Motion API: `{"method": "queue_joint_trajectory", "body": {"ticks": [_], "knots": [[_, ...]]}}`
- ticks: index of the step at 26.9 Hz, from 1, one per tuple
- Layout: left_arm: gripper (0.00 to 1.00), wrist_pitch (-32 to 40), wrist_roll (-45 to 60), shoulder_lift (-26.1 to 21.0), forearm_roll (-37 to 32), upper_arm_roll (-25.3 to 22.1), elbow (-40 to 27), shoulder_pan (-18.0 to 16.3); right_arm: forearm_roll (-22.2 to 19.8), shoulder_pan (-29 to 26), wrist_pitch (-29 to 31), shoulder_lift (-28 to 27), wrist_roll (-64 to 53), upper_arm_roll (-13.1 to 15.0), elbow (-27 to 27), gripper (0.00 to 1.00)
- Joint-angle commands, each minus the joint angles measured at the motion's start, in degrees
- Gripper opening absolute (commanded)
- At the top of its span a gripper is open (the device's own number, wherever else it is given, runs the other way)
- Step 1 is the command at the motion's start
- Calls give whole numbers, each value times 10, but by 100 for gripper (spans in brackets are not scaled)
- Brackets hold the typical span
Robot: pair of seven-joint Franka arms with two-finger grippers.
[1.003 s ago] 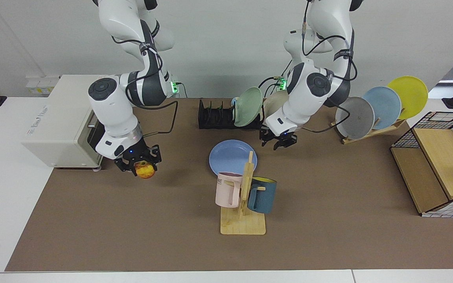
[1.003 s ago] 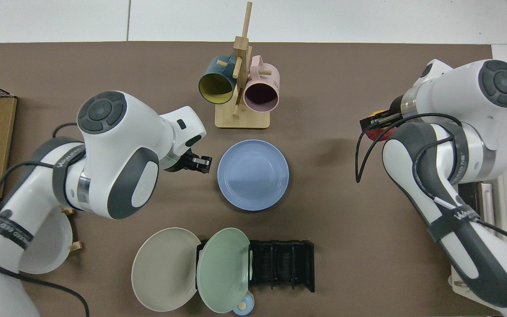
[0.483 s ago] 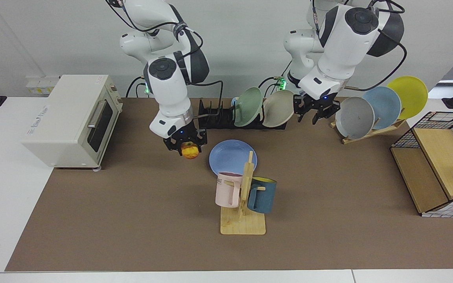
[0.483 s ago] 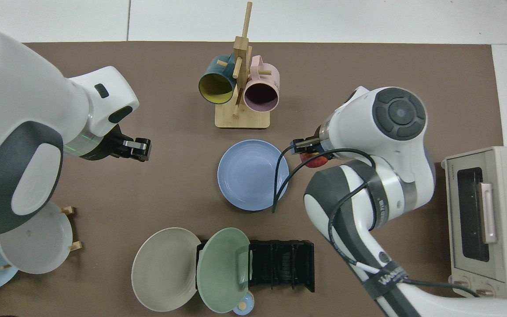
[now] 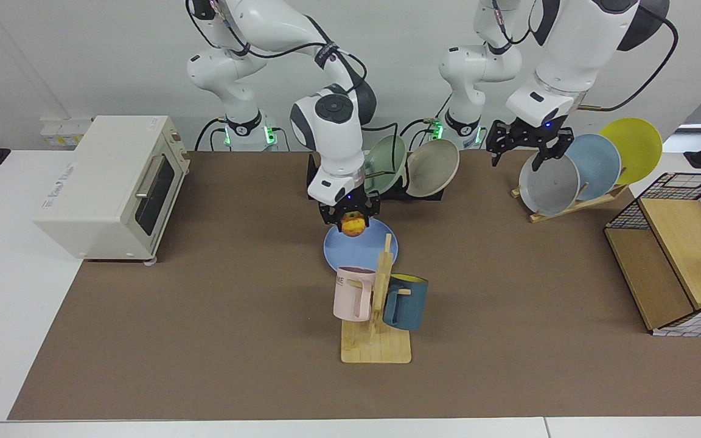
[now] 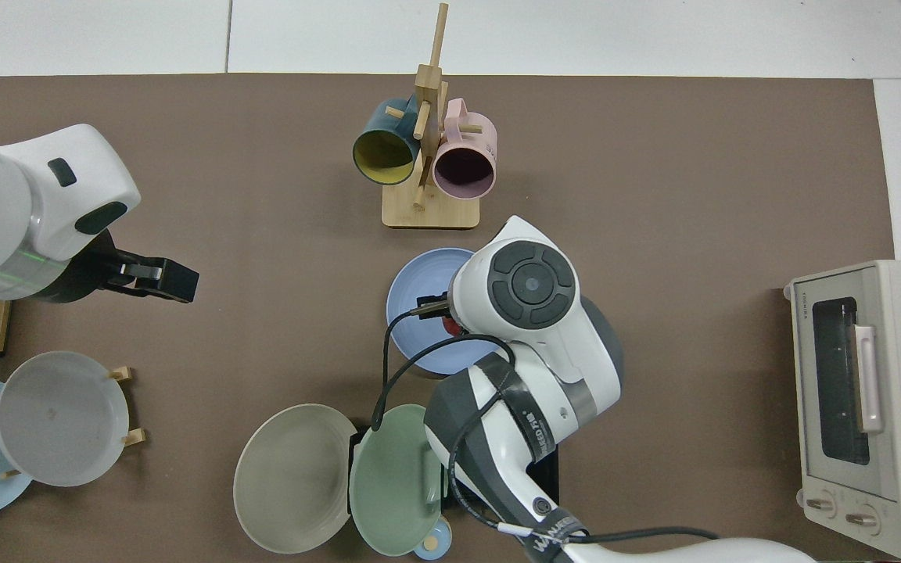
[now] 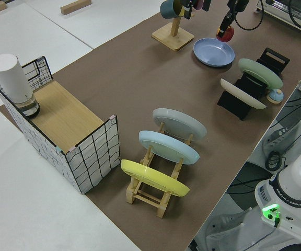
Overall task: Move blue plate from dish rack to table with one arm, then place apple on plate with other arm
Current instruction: 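Lower the apple onto the blue plate and open the right gripper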
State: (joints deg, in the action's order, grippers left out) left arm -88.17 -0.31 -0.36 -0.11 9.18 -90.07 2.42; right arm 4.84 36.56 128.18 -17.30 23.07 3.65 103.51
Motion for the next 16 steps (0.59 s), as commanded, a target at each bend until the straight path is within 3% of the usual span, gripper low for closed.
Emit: {"method": "queue_joint_trajectory", "body": {"ticks": [1, 11, 13, 16], "knots": [[100, -2, -7, 19, -3, 1, -21, -9, -2, 10, 75, -27, 37, 3, 24, 0], [100, 31, -13, 37, 6, -1, -24, -22, -2, 33, 120, -39, 55, 3, 57, 0], [100, 31, -9, 37, 6, -1, -22, -22, -2, 33, 126, -39, 53, 3, 61, 7], [100, 22, -2, 36, 6, -1, -20, -22, -2, 30, 127, -37, 50, 3, 68, 26]]}}
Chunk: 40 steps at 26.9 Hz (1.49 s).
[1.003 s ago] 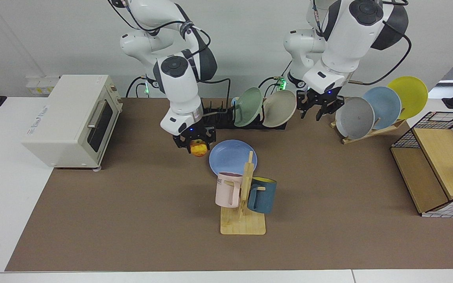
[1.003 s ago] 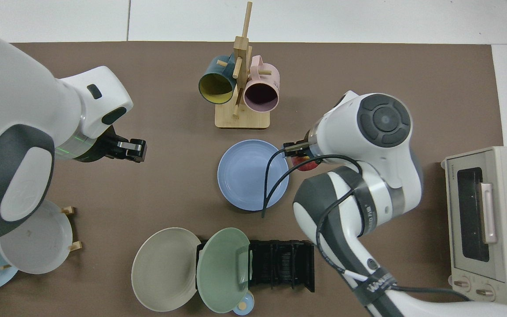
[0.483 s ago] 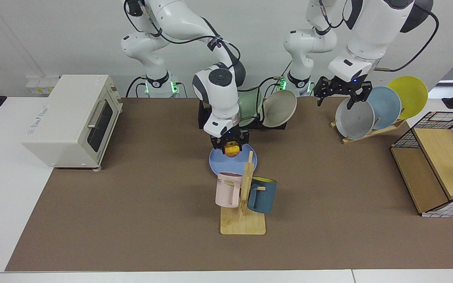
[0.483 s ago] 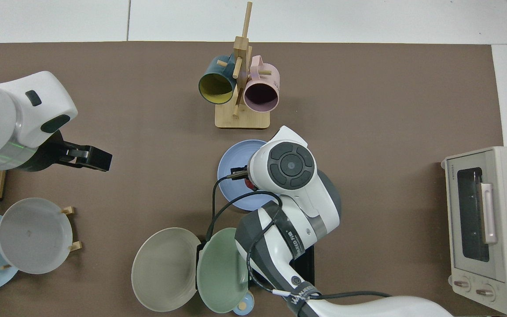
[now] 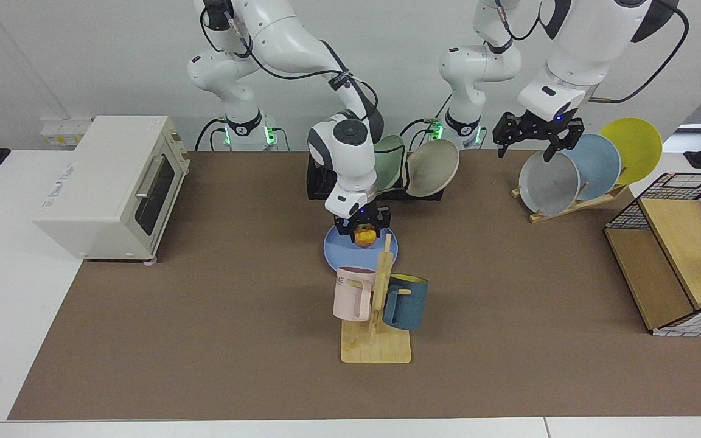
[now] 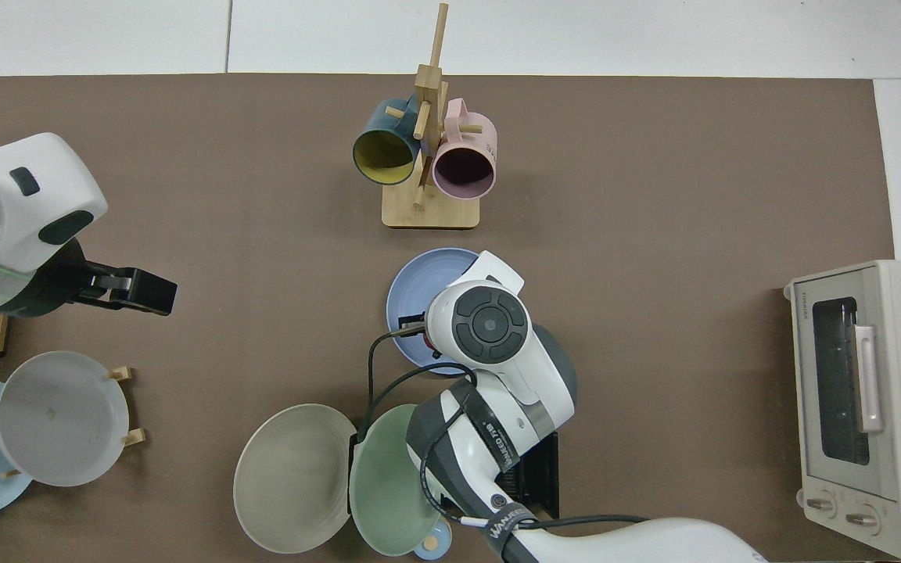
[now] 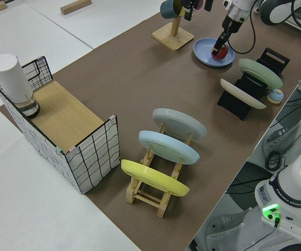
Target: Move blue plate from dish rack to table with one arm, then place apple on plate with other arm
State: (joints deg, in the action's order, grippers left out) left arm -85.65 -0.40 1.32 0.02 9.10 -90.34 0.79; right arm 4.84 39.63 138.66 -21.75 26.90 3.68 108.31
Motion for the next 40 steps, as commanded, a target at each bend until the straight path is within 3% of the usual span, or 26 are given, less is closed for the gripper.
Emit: {"method": "queue_joint_trajectory", "body": {"ticks": [1, 3, 4, 6, 11, 17, 23, 33, 40], "knots": [[100, -3, -1, 18, 6, 0, -17, -5, -2, -2, 21, 7, 10, 3, 22, 30], [100, -5, 0, 17, 6, 0, -14, -5, -2, -3, 21, 10, 9, 3, 27, 46], [100, -6, -1, 17, 6, 0, -13, -5, -2, -3, 20, 10, 9, 3, 28, 60], [100, -6, -2, 17, 7, -1, -12, -5, -2, -3, 15, 10, 16, 4, 25, 100], [100, -12, -2, 15, 32, -3, -12, -11, -3, -5, -3, 14, 31, 11, -2, 100], [100, -19, -7, 14, 33, -3, -12, -11, -16, -18, -93, 34, 22, 52, -64, 100], [100, -19, -8, 17, 28, -3, -10, -11, -19, -51, -164, 87, -61, 77, -74, 100], [100, -18, -4, 18, 29, -3, -10, -10, -24, -167, -328, 194, -221, 76, -65, 100], [100, -19, -5, 18, 30, -3, -10, -9, -35, -240, -385, 231, -321, 76, -62, 100]]}}
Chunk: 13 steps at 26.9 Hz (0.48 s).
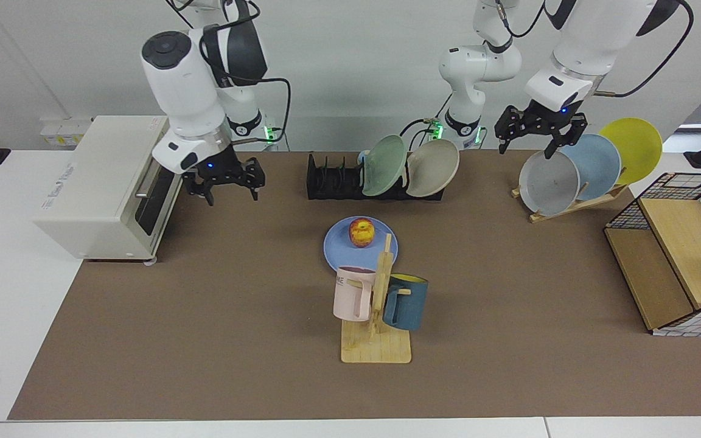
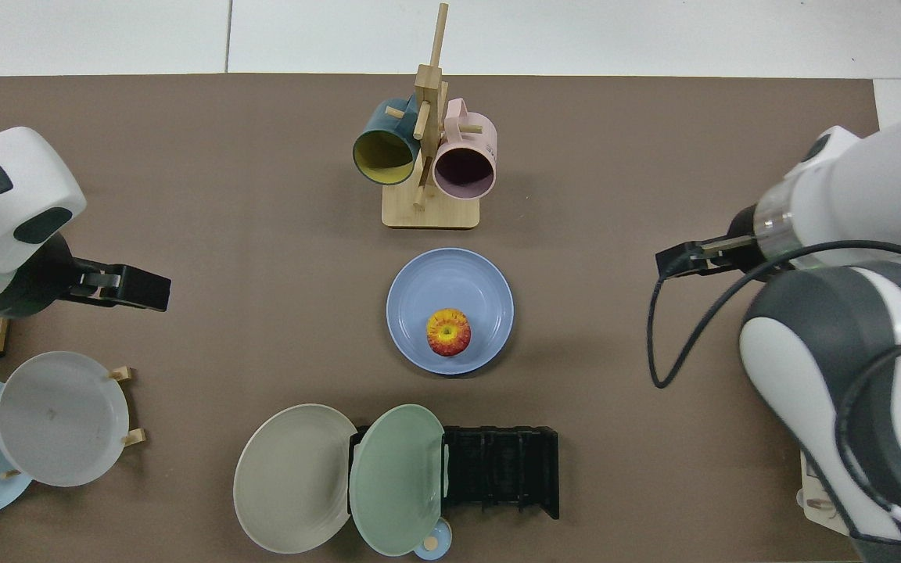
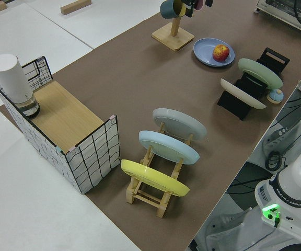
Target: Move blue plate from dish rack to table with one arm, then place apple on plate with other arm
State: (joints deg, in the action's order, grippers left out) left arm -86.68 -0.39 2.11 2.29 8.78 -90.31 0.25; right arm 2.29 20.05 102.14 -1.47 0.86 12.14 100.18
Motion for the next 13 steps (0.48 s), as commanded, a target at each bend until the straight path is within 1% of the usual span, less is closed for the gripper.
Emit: {"method": "queue_joint_trajectory", "body": {"ticks": [1, 3, 5, 6, 8, 13], "knots": [[100, -9, -5, 10, 6, 0, -9, -3, -11, -53, -22, 32, -71, -9, 20, 100], [100, -10, -6, 9, 6, 0, -9, -4, -23, -63, -24, 39, -87, -8, 14, 100], [100, -10, -6, 9, 5, 0, -9, -4, -49, -57, -29, 40, -85, -8, 8, 100], [100, -10, -6, 9, 5, 0, -9, -4, -54, -56, -37, 41, -83, -8, 3, 100], [100, -10, -5, 9, 5, 0, -9, -3, -52, -63, -49, 40, -75, -7, -7, 100], [100, -10, -6, 10, 7, 0, -9, -4, -50, -75, -42, 42, -53, -2, -8, 100]]}}
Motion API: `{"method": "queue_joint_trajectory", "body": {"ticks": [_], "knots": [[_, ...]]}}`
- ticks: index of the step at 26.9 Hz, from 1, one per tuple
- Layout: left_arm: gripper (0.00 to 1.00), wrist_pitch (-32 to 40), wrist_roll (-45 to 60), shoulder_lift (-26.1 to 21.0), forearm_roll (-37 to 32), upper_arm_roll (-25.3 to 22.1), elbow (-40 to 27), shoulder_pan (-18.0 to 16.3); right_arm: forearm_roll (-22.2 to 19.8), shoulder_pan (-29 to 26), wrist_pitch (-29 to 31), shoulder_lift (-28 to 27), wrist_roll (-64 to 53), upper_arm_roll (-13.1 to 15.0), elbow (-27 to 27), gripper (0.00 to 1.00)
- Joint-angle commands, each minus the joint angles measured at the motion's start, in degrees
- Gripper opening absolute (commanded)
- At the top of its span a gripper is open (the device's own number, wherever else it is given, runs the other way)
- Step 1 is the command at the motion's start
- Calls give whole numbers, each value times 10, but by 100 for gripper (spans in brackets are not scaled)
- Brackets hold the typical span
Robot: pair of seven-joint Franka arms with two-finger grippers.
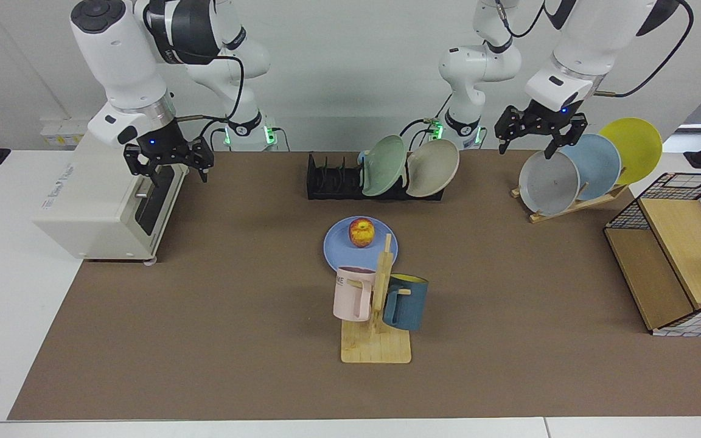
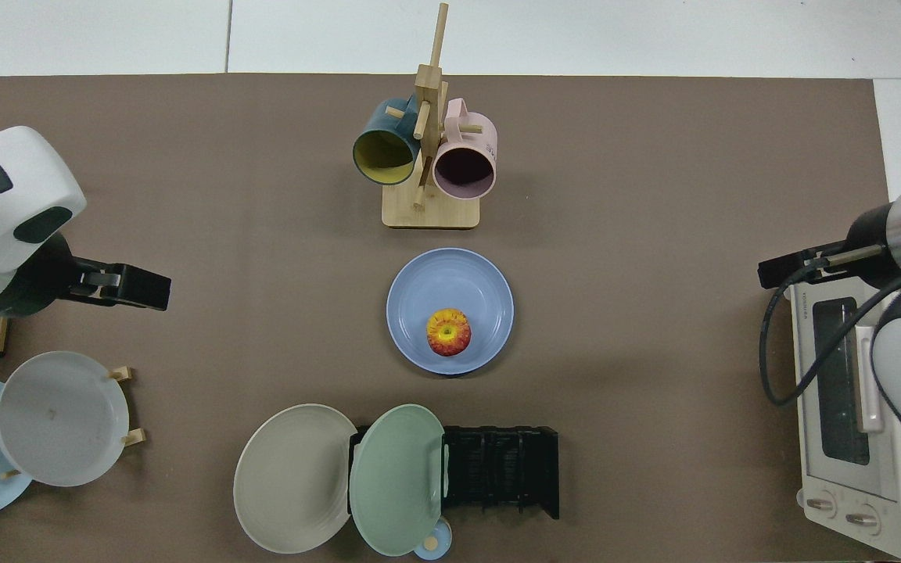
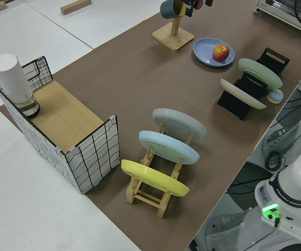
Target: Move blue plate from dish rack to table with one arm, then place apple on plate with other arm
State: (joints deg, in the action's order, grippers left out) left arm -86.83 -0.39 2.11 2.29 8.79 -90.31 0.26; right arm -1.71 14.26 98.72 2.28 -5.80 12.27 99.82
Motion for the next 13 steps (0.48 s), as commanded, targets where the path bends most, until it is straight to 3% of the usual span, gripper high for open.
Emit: {"method": "queue_joint_trajectory", "body": {"ticks": [1, 5, 13], "knots": [[100, -9, -6, 10, 8, 0, -9, -3, -8, -19, -8, 5, 13, -3, -3, 100], [100, -9, -6, 10, 9, 0, -9, -3, 13, -22, -2, 10, 13, -1, -2, 100], [100, -8, -5, 11, 10, 0, -10, -4, 13, -24, 10, 10, 14, -1, -1, 100]]}}
